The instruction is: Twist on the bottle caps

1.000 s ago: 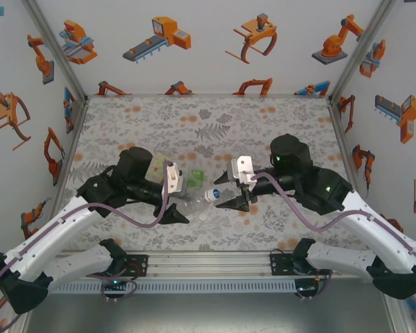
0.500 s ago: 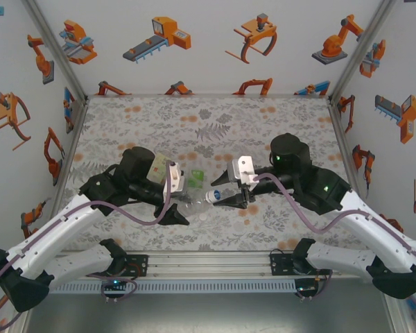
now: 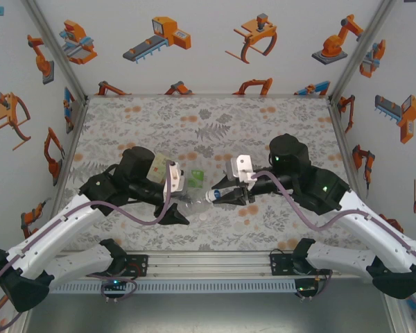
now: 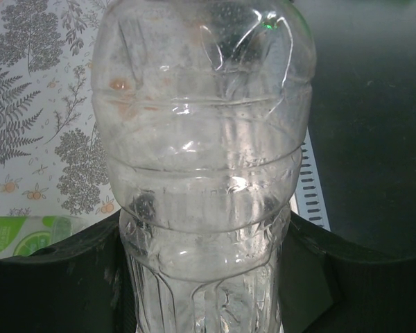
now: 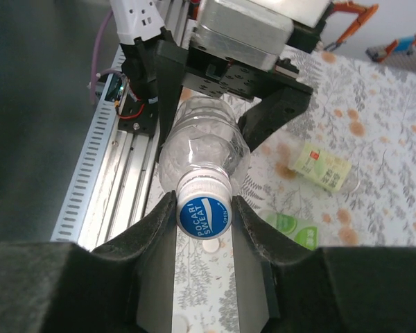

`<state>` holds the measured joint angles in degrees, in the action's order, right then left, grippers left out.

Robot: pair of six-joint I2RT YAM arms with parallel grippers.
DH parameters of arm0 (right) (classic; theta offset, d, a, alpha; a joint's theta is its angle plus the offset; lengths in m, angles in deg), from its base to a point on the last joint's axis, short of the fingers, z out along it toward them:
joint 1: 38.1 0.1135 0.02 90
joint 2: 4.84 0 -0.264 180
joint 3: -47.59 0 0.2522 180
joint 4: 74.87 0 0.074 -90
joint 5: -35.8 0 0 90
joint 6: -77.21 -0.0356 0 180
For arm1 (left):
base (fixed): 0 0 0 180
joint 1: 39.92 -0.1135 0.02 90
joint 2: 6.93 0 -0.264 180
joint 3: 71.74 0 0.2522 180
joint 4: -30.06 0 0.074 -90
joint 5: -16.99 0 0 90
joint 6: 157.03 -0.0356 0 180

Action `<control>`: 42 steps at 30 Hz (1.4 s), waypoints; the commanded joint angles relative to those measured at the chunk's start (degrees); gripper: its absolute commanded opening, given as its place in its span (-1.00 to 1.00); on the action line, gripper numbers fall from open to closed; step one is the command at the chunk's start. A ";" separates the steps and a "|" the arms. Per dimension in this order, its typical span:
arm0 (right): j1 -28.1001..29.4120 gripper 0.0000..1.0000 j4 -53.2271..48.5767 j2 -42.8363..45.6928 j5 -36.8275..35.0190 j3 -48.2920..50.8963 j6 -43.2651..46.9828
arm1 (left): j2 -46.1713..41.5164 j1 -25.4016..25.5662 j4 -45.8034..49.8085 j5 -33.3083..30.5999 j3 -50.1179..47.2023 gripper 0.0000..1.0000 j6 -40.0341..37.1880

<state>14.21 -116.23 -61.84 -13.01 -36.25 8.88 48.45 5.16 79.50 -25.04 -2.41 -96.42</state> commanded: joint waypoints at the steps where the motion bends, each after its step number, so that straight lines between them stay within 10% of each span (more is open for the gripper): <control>1: 0.00 -0.79 2.21 0.28 -4.41 1.50 -9.43 | -0.35 0.08 -4.39 -2.04 0.31 -1.00 2.18; 8: 0.00 -1.00 11.30 -1.38 -17.17 7.22 -42.89 | -1.43 0.10 -16.17 -12.79 -2.73 -1.00 8.52; 13: -0.58 -1.00 -1.90 -7.51 -32.63 2.47 -73.35 | -1.24 0.11 -20.02 -18.56 -2.93 -1.00 9.26; 20: -2.56 -1.00 -2.55 -11.75 -27.63 4.69 -96.41 | -1.00 0.14 -21.70 -26.63 -3.55 -1.00 9.55; 23: -2.66 -0.97 -1.97 -10.74 -28.92 4.83 -96.36 | -0.88 0.11 -21.16 -26.50 -3.35 -1.00 9.35; 29: -3.01 0.10 1.46 -7.71 -28.86 2.13 -80.63 | -1.98 0.10 -18.37 -22.62 -3.45 -1.00 7.07; 42: -3.36 0.30 9.14 2.07 -12.88 2.58 -27.97 | -6.84 0.11 -5.85 -5.96 -2.22 -1.00 0.65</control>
<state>10.82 -109.39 -61.27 -30.76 -33.06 -35.66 42.92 5.16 70.52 -37.77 -6.67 -93.36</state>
